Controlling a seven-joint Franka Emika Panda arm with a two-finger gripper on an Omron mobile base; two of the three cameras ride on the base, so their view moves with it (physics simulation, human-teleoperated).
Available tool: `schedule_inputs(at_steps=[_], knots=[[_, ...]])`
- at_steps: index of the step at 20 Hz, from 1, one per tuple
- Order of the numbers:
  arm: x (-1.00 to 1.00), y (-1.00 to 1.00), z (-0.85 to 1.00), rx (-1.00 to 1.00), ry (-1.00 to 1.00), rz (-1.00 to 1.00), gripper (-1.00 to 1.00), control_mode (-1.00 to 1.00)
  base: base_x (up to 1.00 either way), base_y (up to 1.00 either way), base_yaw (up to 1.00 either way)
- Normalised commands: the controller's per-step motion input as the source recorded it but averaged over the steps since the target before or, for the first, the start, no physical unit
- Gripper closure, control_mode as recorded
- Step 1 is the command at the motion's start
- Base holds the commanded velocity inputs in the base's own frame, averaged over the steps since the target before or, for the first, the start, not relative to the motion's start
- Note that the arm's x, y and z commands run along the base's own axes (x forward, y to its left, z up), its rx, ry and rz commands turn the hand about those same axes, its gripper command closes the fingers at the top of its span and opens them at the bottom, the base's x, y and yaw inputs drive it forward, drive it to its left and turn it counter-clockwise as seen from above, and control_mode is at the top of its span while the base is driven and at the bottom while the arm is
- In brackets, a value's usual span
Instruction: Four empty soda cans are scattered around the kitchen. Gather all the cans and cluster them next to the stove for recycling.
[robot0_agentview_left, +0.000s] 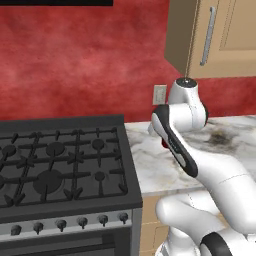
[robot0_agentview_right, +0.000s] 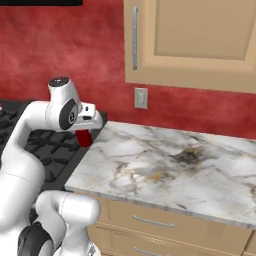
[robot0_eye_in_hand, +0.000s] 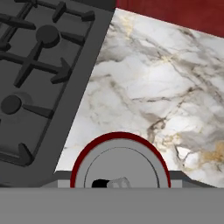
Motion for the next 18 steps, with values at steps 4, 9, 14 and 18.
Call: schedule_inputs(at_steps=[4, 9, 14, 18], knots=[[0.33, 0.00, -0.06, 0.04, 0.03, 0.10, 1.00, -1.00, 0.00, 0.00, 0.00], [0.46, 0.00, 0.00, 0.02, 0.28, 0.02, 1.00, -1.00, 0.00, 0.00, 0.00], [0.54, 0.05, 0.00, 0.00, 0.19, 0.00, 1.00, -1.00, 0.00, 0.00, 0.00], [0.47, 0.07, 0.00, 0.00, 0.01, 0.00, 1.00, -1.00, 0.00, 0.00, 0.00]])
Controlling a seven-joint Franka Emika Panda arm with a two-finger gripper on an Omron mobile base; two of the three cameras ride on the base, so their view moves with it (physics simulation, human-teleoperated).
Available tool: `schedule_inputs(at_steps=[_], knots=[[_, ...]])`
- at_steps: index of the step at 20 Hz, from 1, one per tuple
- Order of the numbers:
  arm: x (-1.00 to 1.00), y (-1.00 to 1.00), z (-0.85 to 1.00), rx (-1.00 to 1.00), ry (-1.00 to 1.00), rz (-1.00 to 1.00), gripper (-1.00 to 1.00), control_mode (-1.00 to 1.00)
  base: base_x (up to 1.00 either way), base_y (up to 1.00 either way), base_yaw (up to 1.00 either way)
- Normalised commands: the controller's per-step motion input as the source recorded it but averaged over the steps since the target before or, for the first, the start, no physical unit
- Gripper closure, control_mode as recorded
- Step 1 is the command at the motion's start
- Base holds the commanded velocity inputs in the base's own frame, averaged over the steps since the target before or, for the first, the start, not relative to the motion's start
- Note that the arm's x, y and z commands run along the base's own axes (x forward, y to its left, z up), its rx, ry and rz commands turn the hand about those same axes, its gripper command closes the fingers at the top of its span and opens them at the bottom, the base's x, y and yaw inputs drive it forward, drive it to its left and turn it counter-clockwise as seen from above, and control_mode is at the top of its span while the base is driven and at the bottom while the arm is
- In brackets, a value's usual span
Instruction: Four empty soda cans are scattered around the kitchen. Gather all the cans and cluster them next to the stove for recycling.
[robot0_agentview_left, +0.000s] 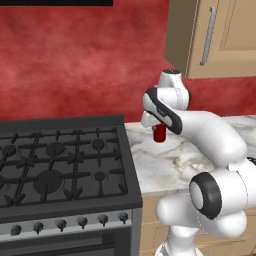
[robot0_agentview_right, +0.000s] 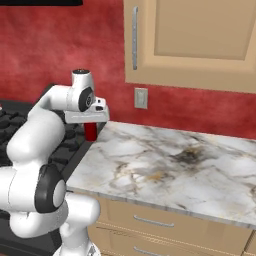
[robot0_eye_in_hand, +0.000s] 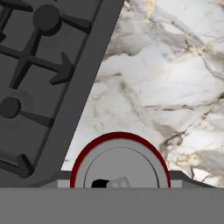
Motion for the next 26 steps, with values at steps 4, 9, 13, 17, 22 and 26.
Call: schedule_inputs(at_steps=[4, 9, 13, 17, 22, 26], knots=[[0.47, 0.10, -0.07, 0.00, -0.03, 0.01, 1.00, -1.00, 0.00, 0.00, 0.00], [0.47, 0.01, -0.24, 0.00, -0.01, 0.05, 1.00, -1.00, 0.00, 0.00, 0.00], [0.32, 0.00, -0.32, 0.00, -0.06, 0.09, 1.00, -1.00, 0.00, 0.00, 0.00], [0.21, 0.00, -0.30, 0.00, -0.05, 0.09, 1.00, -1.00, 0.00, 0.00, 0.00], [0.13, 0.00, -0.23, 0.00, -0.08, 0.09, 1.00, -1.00, 0.00, 0.00, 0.00], [0.00, 0.00, -0.15, 0.00, -0.15, 0.09, 1.00, -1.00, 0.00, 0.00, 0.00]])
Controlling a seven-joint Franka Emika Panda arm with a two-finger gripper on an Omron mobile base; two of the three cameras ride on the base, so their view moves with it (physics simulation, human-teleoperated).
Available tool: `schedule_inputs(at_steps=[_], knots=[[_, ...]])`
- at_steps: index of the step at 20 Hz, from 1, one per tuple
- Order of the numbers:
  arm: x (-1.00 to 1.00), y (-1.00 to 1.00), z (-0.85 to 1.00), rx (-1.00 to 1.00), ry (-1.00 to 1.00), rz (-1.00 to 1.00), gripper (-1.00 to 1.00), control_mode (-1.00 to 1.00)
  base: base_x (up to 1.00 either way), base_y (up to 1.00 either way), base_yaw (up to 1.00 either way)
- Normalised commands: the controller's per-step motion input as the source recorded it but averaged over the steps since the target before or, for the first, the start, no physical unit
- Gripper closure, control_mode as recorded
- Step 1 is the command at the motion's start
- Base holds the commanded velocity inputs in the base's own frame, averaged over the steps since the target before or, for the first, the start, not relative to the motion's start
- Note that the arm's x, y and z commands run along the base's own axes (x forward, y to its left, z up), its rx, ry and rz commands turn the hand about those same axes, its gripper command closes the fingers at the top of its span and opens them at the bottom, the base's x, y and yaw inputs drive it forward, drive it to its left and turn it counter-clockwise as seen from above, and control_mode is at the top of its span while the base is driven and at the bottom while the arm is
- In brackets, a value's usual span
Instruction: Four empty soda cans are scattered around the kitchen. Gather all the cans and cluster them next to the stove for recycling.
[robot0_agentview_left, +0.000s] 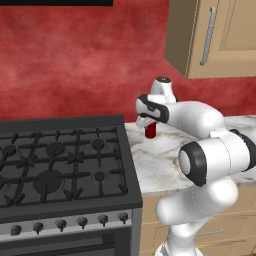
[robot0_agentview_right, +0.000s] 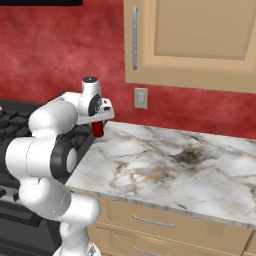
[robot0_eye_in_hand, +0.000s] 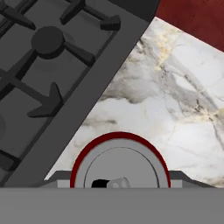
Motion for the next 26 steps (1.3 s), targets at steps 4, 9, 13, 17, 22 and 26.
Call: schedule_inputs(at_steps=[4, 9, 13, 17, 22, 26], knots=[[0.00, 0.00, -0.08, 0.00, -0.13, 0.08, 1.00, -1.00, 0.00, 0.00, 0.00], [0.00, 0.00, -0.05, 0.00, -0.01, 0.03, 1.00, -1.00, 0.00, 0.00, 0.00], [0.00, 0.08, 0.00, 0.00, 0.11, 0.01, 1.00, -1.00, 0.00, 0.00, 0.00], [0.04, 0.20, -0.07, 0.00, 0.05, 0.02, 1.00, -1.00, 0.00, 0.00, 0.00], [0.10, 0.11, -0.14, 0.00, 0.00, 0.06, 1.00, -1.00, 0.00, 0.00, 0.00], [0.09, 0.00, -0.28, 0.00, 0.00, 0.09, 1.00, -1.00, 0.00, 0.00, 0.00]])
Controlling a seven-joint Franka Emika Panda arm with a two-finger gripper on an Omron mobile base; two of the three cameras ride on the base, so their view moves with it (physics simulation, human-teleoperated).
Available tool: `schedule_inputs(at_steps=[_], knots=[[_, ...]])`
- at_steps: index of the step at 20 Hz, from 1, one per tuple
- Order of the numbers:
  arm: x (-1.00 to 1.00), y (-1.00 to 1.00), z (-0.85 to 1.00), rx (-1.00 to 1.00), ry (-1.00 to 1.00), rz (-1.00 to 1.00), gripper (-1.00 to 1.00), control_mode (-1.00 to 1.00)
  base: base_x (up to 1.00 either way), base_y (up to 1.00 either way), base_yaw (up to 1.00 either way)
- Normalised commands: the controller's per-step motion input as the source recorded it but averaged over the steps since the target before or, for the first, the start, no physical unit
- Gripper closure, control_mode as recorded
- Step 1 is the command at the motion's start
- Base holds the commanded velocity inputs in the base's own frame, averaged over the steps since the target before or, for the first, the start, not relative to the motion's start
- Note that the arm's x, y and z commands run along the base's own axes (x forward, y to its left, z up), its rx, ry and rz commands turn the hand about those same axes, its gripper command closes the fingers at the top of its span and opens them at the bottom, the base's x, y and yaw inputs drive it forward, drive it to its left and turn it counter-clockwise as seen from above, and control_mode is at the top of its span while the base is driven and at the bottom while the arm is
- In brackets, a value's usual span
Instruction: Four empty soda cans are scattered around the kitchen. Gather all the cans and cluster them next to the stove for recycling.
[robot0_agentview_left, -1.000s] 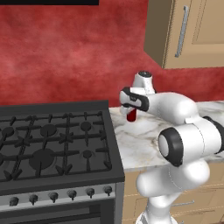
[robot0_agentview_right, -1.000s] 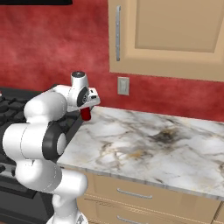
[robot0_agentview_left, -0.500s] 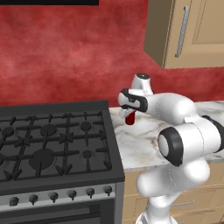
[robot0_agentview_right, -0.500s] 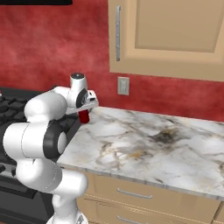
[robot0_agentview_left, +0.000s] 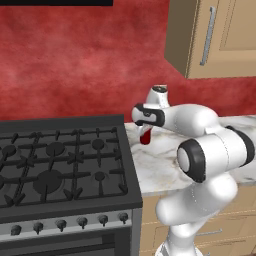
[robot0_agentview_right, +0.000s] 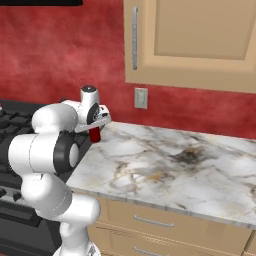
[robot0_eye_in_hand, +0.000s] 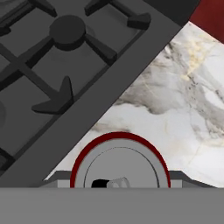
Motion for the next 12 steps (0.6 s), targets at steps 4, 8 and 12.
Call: schedule_inputs(at_steps=[4, 8, 12], knots=[[0.15, 0.00, -0.32, 0.00, 0.00, 0.10, 1.00, -1.00, 0.00, 0.00, 0.00], [0.23, 0.00, -0.22, 0.00, 0.00, 0.08, 1.00, -1.00, 0.00, 0.00, 0.00], [0.31, 0.00, -0.21, 0.00, 0.00, 0.08, 1.00, -1.00, 0.00, 0.00, 0.00]])
